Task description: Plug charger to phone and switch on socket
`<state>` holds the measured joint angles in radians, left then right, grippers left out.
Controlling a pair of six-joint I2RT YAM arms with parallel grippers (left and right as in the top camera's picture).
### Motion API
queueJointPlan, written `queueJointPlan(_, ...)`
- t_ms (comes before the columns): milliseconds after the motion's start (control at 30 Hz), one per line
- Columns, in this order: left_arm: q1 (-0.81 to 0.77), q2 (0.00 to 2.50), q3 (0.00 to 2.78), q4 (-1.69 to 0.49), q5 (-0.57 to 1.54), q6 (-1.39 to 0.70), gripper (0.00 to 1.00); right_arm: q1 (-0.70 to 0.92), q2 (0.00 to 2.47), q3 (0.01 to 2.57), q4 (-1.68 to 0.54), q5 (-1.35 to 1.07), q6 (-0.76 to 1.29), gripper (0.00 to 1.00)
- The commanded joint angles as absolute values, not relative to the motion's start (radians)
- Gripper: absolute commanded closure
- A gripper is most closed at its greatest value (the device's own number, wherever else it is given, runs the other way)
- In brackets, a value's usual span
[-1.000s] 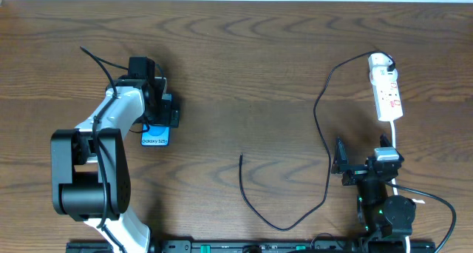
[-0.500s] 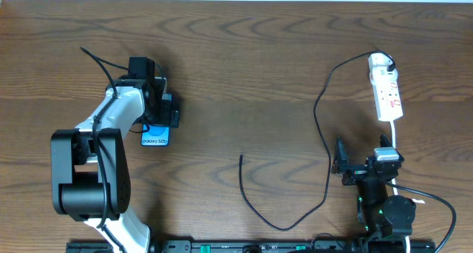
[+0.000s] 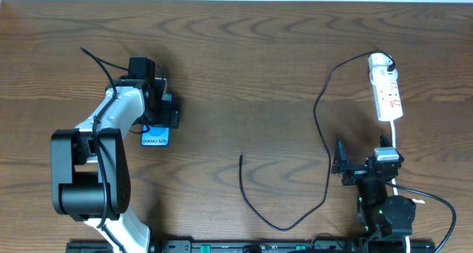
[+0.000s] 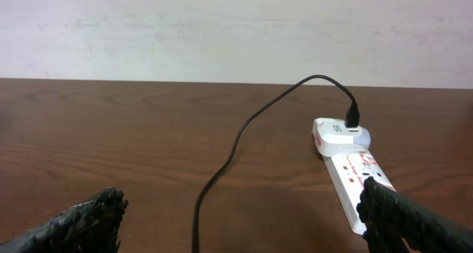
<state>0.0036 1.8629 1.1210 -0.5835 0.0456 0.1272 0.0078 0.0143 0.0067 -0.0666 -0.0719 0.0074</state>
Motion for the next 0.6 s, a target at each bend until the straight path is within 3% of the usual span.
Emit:
queueJointPlan(0, 0.005, 1.903, 1.116, -0.589, 0.033, 0.118, 0.02, 0.015, 0.007, 0.005, -0.07, -0.078, 0.018, 0.01)
queueJointPlan(567, 0.005, 1.949, 1.116, -0.598, 0.033, 0.118, 0.02, 0.015, 0.007, 0.005, -0.07, -0.078, 0.018, 0.01)
